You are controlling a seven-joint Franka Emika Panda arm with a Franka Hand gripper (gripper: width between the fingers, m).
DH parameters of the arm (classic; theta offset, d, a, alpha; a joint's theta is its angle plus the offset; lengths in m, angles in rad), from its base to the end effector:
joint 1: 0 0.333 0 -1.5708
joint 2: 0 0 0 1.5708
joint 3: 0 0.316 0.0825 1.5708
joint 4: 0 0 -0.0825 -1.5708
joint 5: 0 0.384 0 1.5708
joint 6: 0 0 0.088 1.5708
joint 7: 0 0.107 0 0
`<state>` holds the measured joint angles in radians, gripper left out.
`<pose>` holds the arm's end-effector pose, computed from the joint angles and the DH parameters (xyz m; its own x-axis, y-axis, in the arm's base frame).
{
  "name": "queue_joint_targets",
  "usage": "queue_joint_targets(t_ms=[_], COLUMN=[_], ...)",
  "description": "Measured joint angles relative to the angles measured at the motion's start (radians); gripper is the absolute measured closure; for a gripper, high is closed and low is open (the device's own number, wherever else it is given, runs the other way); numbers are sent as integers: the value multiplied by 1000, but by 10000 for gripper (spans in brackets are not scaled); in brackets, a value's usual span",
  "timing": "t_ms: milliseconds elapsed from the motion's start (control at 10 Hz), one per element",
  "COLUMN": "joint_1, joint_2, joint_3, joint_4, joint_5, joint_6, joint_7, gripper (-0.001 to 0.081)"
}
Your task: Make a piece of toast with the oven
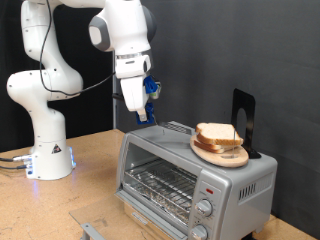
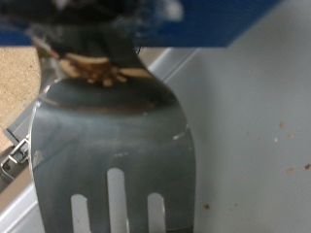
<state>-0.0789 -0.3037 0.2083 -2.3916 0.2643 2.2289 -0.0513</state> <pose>0.4571 0.0703 0.4449 0.9908 0.0169 0.1340 0.0384 -0.9865 -0.1595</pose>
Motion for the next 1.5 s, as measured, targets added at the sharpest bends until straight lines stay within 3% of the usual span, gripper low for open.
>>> queue_joint_targets(t_ms=[700,1500], joint_1=[6,4], joint_2=[9,-19], joint_3=[45,36], joint_4=[5,5], joint_5=[26,42], joint_6=[12,19], joint_7=[0,0], gripper=[406,406])
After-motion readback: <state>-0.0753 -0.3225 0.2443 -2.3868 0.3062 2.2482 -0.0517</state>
